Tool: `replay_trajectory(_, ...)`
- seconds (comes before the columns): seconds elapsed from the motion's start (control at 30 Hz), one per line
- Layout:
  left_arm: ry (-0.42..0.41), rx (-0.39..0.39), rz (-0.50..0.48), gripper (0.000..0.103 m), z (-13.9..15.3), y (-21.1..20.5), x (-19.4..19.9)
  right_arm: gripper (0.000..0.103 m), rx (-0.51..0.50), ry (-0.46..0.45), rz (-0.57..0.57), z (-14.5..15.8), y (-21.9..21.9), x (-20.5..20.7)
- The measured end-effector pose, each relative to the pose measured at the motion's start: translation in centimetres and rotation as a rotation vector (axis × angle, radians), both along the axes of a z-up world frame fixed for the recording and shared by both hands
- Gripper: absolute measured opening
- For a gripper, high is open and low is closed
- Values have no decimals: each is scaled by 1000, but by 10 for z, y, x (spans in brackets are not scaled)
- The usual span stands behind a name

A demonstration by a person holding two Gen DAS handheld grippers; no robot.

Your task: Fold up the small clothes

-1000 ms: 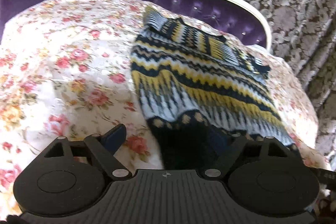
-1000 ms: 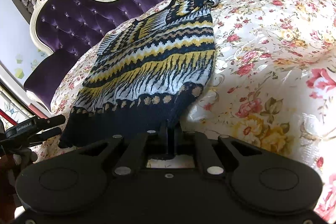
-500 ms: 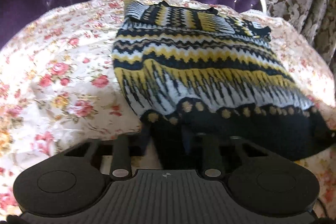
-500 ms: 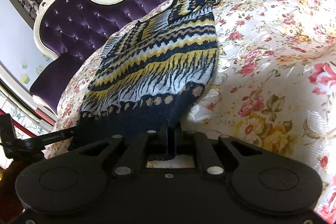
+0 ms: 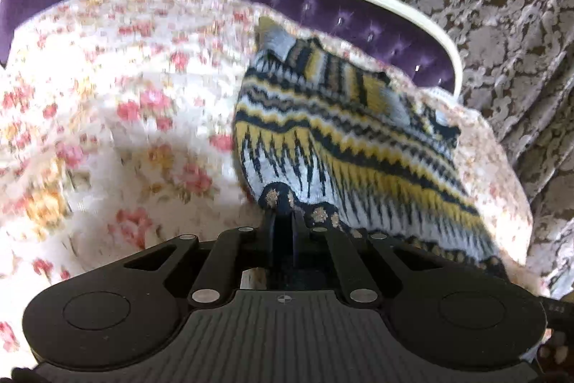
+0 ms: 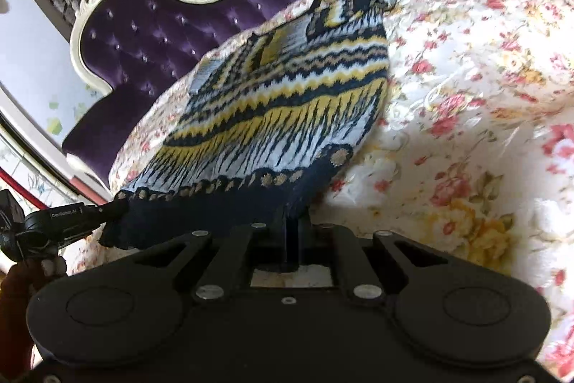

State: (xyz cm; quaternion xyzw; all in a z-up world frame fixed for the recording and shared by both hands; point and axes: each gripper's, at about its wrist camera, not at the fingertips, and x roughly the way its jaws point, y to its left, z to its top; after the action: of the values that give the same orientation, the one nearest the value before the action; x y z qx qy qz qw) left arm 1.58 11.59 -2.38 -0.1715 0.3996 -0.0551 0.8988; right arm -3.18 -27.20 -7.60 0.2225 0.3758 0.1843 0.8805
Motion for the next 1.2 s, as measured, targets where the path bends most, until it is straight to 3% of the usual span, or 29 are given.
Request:
replay_trajectory(0.1,31,-6,6,14,-7,-2,3,19,-2,21,-3,-3,-1,2)
replay_trajectory(0.27,24,-56,-48,50,-8,-6,7,20,13,38,-8,-4,-3,1)
replay_trajectory(0.37,24,-48,-83,60,-9,-13,11,23,33,47,-11,-5,-4,2)
replay_trajectory(0.43,31,-47,-93,58,-10,-15,14,28,48,48,-9,-5,-3,3)
replay_trajectory(0.47,34,-52,-96,50,-11,-14,15,30,48,47,-7,-5,-3,3)
replay_trajectory(0.5,37,-59,-93,38,-11,-13,15,30,42,47,-4,-5,-1,4)
replay_trajectory(0.53,49,-71,-80,19,-13,-11,16,30,38,48,-1,-5,0,4)
replay_trajectory(0.63,63,-148,-53,15,-19,0,16,30,26,49,11,-5,3,6)
replay_trajectory(0.67,57,-159,-48,15,-18,1,15,25,12,47,13,-4,4,7)
replay_trajectory(0.7,50,-167,-41,15,-17,3,14,14,-11,42,13,-2,5,7)
replay_trajectory(0.77,28,-178,-20,7,-12,6,11,13,-23,35,18,1,4,7)
replay_trajectory(0.9,-8,-220,30,7,-3,20,8,13,22,31,12,6,-6,8)
replay_trajectory(1.2,54,-177,39,8,-14,21,6,13,20,70,15,-1,-5,9)
